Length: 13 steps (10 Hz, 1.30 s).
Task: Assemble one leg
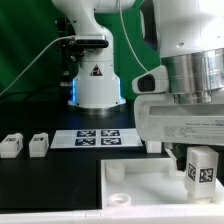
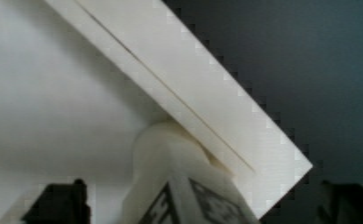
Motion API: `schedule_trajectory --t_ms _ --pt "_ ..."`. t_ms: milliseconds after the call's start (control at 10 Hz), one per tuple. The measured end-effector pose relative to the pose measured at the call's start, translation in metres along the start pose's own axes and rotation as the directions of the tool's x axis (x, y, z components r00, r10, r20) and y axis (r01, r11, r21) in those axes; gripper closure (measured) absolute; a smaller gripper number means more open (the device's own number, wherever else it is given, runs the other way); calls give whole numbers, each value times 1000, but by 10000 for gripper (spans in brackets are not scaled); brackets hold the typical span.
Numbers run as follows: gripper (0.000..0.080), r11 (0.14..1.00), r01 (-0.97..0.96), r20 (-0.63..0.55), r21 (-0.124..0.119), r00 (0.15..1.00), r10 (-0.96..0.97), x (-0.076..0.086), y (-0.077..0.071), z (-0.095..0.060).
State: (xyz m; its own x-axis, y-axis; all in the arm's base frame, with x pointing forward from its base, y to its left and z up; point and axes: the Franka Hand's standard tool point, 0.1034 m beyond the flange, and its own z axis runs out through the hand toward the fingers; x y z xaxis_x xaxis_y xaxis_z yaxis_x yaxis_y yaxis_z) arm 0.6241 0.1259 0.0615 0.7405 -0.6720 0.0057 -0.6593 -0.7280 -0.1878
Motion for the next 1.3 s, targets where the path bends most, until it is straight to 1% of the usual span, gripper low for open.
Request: schedule_trajectory --t_ms 200,300,400,500,600,700,900,1000,1100,1200,1300 --pt "151 981 194 -2 -4 981 -194 2 2 0" --pt "150 951 308 -2 -9 951 -308 3 3 0" --pt "150 908 417 2 -35 909 -417 4 3 -2" --pt "150 825 562 -3 -59 827 -563 5 -1 -4" --pt "150 738 670 0 -84 740 -672 2 -5 -5" --pt "150 706 703 3 -86 708 -706 0 -7 -5" --pt "150 731 677 1 -87 734 -679 0 -6 -4" --pt "257 733 674 1 -87 736 -677 0 -6 -4" --pt "257 803 590 -6 -80 806 -592 -1 -7 -3" --pt "440 861 503 -14 -81 863 -506 2 -4 -3" --pt "512 895 437 -18 -87 898 -440 6 1 -3"
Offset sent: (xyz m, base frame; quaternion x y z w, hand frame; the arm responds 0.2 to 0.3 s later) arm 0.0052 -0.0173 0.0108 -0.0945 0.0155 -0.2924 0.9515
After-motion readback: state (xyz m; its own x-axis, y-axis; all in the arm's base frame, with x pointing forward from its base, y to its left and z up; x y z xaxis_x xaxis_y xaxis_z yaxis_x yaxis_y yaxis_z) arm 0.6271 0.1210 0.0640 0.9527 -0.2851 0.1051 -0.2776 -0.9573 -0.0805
